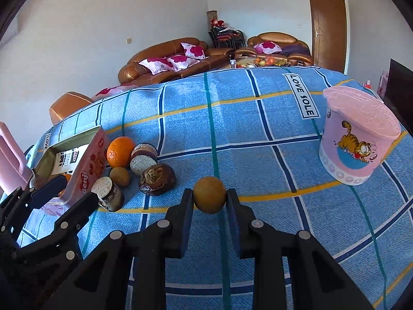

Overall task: Organize fruits
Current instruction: 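Lift a beige-topped round fruit with the left tool while the right tool holds the longan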

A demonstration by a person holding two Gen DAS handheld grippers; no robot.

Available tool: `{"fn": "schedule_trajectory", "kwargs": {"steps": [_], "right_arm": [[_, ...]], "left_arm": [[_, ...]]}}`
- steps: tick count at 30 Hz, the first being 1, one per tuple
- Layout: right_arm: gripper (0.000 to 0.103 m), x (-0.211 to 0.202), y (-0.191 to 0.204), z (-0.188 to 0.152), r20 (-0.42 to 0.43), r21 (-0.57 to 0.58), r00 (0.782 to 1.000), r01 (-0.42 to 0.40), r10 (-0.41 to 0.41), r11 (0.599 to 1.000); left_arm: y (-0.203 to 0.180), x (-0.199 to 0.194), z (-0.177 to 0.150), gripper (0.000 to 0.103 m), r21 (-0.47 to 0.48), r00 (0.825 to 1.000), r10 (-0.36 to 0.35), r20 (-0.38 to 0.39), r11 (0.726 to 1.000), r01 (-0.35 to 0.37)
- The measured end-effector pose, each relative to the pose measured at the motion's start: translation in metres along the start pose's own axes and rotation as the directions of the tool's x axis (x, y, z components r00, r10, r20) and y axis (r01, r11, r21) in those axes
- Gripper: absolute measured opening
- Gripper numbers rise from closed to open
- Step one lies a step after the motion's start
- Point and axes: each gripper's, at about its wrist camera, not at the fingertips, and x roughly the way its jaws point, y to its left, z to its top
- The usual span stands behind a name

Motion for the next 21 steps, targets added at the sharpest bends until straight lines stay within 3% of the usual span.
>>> {"fn": "schedule_trajectory", "kwargs": {"steps": [4, 6, 9, 13, 15, 19, 21], "right_arm": [[0.028, 0.001, -0.009, -0.003, -0.03, 0.031, 0.999, 0.022, -0.021, 0.999], [0.028, 0.003, -0.013, -0.004, -0.046, 0.046, 0.999, 0.027, -0.025, 0.999], [0.028, 0.005, -0.016, -0.005, -0.059, 0.057, 0.998, 0.028, -0.025, 0.998], [0.028, 0.008, -0.015, -0.006, -0.079, 0.051, 0.997, 0.028, -0.024, 0.998], [0.028, 0.012, -0.017, -0.007, -0.102, 0.06, 0.994, 0.032, -0.026, 0.998], [0.028, 0.014, -0.014, -0.007, -0.111, 0.041, 0.993, 0.047, -0.042, 0.998], [0.028, 0.014, -0.012, -0.008, -0.11, 0.031, 0.993, 0.053, -0.05, 0.998]], "left_arm": [[-0.016, 0.015, 0.004, 0.056, 0.024, 0.998, -0.01, -0.06, 1.0, 0.012], [-0.013, 0.031, 0.007, 0.056, -0.01, 0.992, -0.009, -0.129, 1.0, 0.007], [-0.008, 0.041, 0.015, 0.055, -0.052, 0.99, 0.02, -0.143, 0.998, -0.027], [0.002, 0.059, 0.02, 0.055, -0.113, 0.972, 0.051, -0.231, 0.991, -0.079], [0.007, 0.057, 0.018, 0.052, -0.15, 0.97, 0.033, -0.239, 0.986, -0.071], [0.001, 0.069, 0.011, 0.052, -0.123, 0.961, 0.003, -0.278, 0.992, -0.038], [0.006, 0.07, 0.009, 0.052, -0.139, 0.967, -0.03, -0.254, 0.99, -0.006]]}}
